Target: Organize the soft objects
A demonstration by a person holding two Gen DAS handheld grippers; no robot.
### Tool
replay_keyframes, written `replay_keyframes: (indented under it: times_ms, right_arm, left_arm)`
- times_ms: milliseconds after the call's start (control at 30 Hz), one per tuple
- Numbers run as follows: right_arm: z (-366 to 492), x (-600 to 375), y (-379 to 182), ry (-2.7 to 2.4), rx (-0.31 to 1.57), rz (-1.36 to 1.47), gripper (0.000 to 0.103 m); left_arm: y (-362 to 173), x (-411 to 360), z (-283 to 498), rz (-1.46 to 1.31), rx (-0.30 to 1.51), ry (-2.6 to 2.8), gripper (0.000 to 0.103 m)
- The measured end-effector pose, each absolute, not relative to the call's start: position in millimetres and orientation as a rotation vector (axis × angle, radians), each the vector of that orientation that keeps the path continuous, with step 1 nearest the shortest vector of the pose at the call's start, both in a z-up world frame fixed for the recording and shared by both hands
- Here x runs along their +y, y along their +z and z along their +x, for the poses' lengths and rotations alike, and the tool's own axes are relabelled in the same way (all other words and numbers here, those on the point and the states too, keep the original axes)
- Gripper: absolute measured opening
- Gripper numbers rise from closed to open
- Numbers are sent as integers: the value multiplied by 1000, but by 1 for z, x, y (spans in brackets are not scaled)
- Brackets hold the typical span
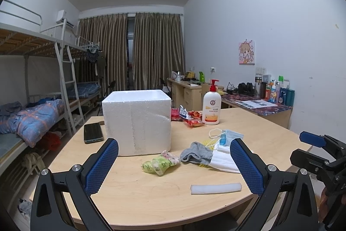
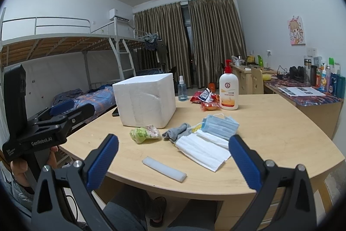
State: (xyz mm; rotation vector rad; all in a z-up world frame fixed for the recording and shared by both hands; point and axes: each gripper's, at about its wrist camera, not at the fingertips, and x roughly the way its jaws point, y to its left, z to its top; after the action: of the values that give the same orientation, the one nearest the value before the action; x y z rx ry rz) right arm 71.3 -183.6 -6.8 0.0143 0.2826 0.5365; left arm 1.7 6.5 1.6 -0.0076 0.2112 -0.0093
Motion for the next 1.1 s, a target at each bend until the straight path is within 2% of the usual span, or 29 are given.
replay_keyframes:
  times_ms: [633,1100]
  right_arm:
    - [82,-182,-11,520,301,11,103]
    - [119,-192,-25,489,377,12,103]
  left_arm:
    - [-1,5,8,-1,232,-27,103]
    - [-31,-5,44,54,352,-157,103]
